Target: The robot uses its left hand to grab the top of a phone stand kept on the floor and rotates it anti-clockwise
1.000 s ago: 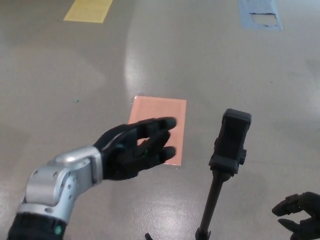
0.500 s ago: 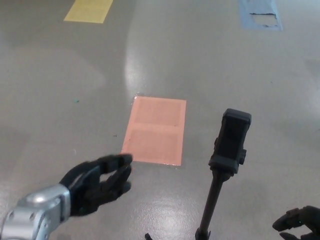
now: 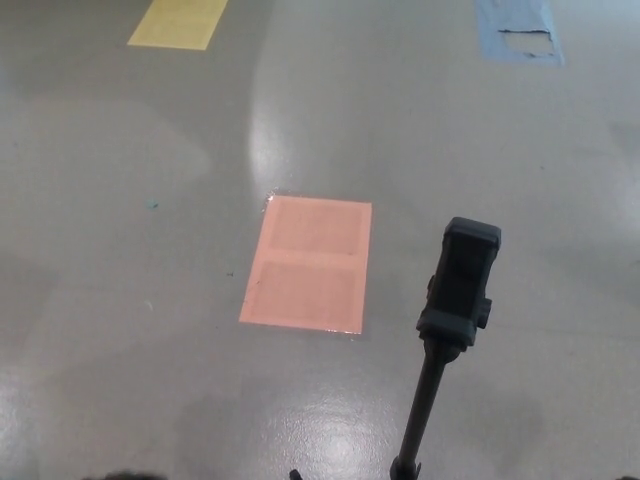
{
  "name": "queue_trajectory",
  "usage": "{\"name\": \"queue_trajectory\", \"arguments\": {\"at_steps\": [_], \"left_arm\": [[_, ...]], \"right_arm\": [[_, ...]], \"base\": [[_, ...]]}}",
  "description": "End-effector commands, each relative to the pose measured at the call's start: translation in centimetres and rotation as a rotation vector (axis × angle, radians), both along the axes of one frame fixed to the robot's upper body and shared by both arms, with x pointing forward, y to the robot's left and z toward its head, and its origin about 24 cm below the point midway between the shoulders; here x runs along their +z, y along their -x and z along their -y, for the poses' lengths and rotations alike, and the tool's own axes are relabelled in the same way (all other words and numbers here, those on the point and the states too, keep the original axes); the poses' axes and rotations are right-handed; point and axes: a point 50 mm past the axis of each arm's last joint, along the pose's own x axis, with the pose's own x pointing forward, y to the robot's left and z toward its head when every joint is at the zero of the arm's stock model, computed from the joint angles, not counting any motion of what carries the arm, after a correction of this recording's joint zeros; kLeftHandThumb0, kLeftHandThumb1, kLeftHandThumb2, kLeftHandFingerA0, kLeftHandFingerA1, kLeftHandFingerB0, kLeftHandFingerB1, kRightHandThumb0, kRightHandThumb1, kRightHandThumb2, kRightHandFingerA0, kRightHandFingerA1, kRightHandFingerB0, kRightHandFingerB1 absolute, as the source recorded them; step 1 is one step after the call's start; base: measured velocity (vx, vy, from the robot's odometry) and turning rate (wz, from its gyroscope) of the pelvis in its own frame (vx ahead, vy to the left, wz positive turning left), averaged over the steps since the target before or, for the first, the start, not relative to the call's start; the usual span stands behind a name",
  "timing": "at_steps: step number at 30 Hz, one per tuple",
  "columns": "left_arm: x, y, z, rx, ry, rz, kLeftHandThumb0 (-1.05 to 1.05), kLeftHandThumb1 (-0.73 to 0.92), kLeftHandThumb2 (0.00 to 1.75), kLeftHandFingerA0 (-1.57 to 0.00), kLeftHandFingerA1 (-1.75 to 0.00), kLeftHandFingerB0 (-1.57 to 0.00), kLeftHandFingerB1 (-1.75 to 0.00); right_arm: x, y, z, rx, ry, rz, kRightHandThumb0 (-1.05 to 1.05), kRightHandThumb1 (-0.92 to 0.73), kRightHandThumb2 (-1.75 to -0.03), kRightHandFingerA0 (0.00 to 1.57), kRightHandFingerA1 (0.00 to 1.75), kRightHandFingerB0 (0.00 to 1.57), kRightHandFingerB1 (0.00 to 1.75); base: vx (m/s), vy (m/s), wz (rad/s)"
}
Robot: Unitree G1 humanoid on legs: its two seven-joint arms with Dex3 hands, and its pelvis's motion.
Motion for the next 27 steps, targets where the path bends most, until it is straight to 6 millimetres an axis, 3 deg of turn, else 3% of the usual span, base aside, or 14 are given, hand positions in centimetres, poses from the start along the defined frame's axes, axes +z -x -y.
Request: {"name": "queue_trajectory", "arguments": {"at_steps": [1,3,8,10,11,12,14,15,16,17,20,21,26,27], "left_arm": [[-0.5,6.0,-7.4,-0.13,-0.365,0.01,-0.63,0.69,0.61,-0.47,-0.38,-0.17,-0.28],[-0.7,6.0,-7.2,-0.19,-0.385,-0.002,-0.67,0.59,0.85,-0.33,-0.47,-0.12,-0.38],[-1.1,6.2,-6.5,-0.324,-0.42,-0.026,-0.67,0.58,0.83,-0.29,-0.45,-0.11,-0.37],[-1.2,6.2,-6.4,-0.352,-0.425,-0.031,-0.67,0.58,0.83,-0.26,-0.44,-0.11,-0.37],[-1.2,6.2,-6.4,-0.355,-0.424,-0.033,-0.66,0.58,0.83,-0.24,-0.43,-0.11,-0.37],[-1.3,6.3,-6.3,-0.356,-0.421,-0.037,-0.65,0.58,0.82,-0.23,-0.42,-0.12,-0.37],[-1.3,6.3,-6.4,-0.356,-0.421,-0.039,-0.65,0.58,0.82,-0.23,-0.42,-0.12,-0.37],[-1.4,6.4,-6.4,-0.353,-0.415,-0.04,-0.65,0.58,0.82,-0.23,-0.42,-0.11,-0.37],[-1.4,6.4,-6.4,-0.353,-0.414,-0.039,-0.65,0.58,0.82,-0.23,-0.42,-0.11,-0.37],[-1.4,6.4,-6.4,-0.353,-0.414,-0.038,-0.64,0.58,0.82,-0.24,-0.43,-0.12,-0.37],[-1.5,6.4,-6.3,-0.354,-0.407,-0.037,-0.64,0.58,0.82,-0.25,-0.43,-0.12,-0.37],[-1.5,6.4,-6.3,-0.356,-0.404,-0.038,-0.65,0.58,0.82,-0.26,-0.44,-0.12,-0.37],[-1.6,6.6,-6.2,-0.37,-0.402,-0.038,-0.64,0.58,0.82,-0.25,-0.43,-0.13,-0.38],[-1.6,6.6,-6.2,-0.375,-0.405,-0.038,-0.65,0.58,0.83,-0.26,-0.44,-0.14,-0.38]], "right_arm": [[-2.7,5.0,0.4,-0.049,0.0,-0.069,-0.51,-0.82,-0.65,0.64,0.47,0.36,0.33],[-2.9,5.4,0.4,-0.061,0.001,-0.073,-0.51,-0.81,-0.65,0.66,0.47,0.37,0.33],[-3.0,5.9,0.5,-0.068,0.004,-0.073,-0.55,-0.74,-0.7,0.65,0.5,0.35,0.36],[-3.1,6.1,0.6,-0.069,0.007,-0.075,-0.55,-0.68,-0.94,0.59,0.6,0.33,0.47],[-3.1,6.1,0.6,-0.069,0.006,-0.074,-0.5,-0.81,-0.65,0.66,0.46,0.36,0.33],[-3.0,6.1,0.6,-0.068,0.004,-0.071,-0.55,-0.68,-0.93,0.59,0.59,0.3,0.46],[-3.0,6.0,0.6,-0.068,0.002,-0.069,-0.55,-0.68,-0.93,0.59,0.59,0.3,0.46],[-3.0,6.0,0.6,-0.067,0.001,-0.068,-0.51,-0.81,-0.65,0.65,0.45,0.35,0.33],[-3.0,5.9,0.6,-0.067,0.001,-0.067,-0.51,-0.81,-0.65,0.65,0.45,0.35,0.33],[-2.9,5.9,0.6,-0.066,0.003,-0.066,-0.55,-0.68,-0.93,0.58,0.59,0.31,0.46],[-2.9,5.8,0.6,-0.061,0.006,-0.065,-0.55,-0.68,-0.93,0.58,0.59,0.31,0.47],[-2.9,5.8,0.6,-0.06,0.007,-0.066,-0.56,-0.74,-0.7,0.64,0.49,0.34,0.35],[-2.9,5.8,0.6,-0.052,0.008,-0.071,-0.51,-0.82,-0.65,0.64,0.45,0.37,0.33],[-2.9,5.8,0.6,-0.056,0.008,-0.071,-0.56,-0.68,-0.94,0.57,0.59,0.32,0.47]], "base": [[0.0,0.0,0.0],[0.0,0.0,0.0],[0.0,0.0,0.0],[0.0,0.0,0.0],[0.0,0.0,0.0],[0.0,0.0,0.0],[0.0,0.0,0.0],[0.0,0.0,0.0],[0.0,0.0,0.0],[0.0,0.0,0.0],[0.0,0.0,0.0],[0.0,0.0,0.0],[0.0,0.0,0.0],[0.0,0.0,0.0]]}}
